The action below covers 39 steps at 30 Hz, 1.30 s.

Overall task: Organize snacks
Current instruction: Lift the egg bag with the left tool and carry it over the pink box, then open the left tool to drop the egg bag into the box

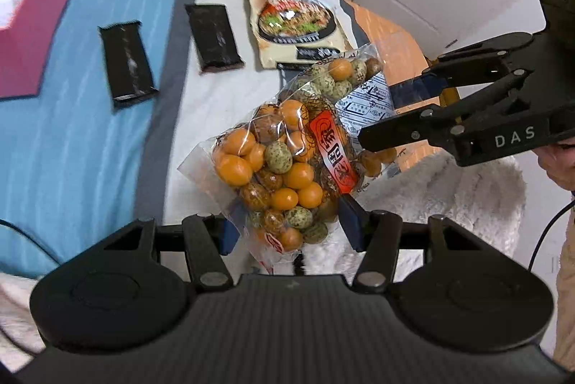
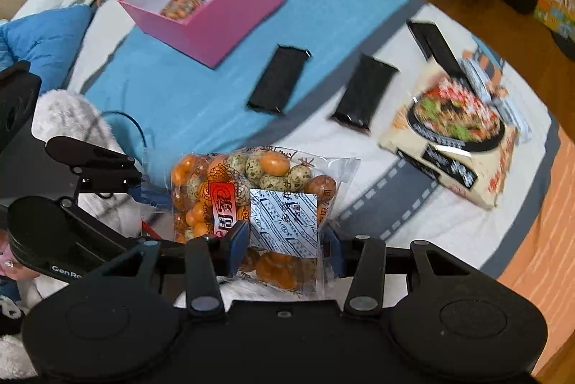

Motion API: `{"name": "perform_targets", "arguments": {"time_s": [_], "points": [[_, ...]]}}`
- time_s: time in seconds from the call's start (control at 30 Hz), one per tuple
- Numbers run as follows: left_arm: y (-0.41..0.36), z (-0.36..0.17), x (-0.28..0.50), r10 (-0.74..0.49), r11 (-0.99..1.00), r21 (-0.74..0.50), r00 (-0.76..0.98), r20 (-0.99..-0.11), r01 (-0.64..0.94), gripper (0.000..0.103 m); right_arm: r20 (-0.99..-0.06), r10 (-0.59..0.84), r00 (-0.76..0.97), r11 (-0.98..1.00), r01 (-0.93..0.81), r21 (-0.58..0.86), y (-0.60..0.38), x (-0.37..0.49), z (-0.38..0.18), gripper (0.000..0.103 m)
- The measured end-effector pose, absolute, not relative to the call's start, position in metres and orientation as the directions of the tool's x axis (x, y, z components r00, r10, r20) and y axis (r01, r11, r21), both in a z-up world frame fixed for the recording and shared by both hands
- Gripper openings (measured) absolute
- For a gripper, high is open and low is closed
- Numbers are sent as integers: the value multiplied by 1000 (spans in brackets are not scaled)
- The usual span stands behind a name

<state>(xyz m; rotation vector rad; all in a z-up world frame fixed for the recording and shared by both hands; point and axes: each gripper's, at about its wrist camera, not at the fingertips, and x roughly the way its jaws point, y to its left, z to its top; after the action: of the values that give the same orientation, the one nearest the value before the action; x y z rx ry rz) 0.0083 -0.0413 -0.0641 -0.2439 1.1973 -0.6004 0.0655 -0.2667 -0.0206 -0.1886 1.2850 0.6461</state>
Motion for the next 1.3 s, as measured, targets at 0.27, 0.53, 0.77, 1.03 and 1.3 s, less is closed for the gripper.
{"name": "perform_targets", "arguments": {"time_s": [0.27,0.53,0.77,1.03,1.3], "points": [[6,-36,26,-494,862,-411,309,-813,298,54,-896,403,186,768,-600,221,-223,79,1,52],[73,-11,59,-415,909,-341,432,-801,241,54,-825,515,233,725,-633,273,-170,122,20,52],[136,5,101,-319,946,-234,522,-791,224,56,-742,612,273,681,-660,318,-114,161,22,51],[209,-15,144,-238,971,-202,567,-788,127,56,-628,730,269,625,-635,454,-57,211,-5,51],[252,-55,187,-233,971,-218,576,-783,97,58,-645,677,355,689,-612,387,-12,234,-40,41]]}}
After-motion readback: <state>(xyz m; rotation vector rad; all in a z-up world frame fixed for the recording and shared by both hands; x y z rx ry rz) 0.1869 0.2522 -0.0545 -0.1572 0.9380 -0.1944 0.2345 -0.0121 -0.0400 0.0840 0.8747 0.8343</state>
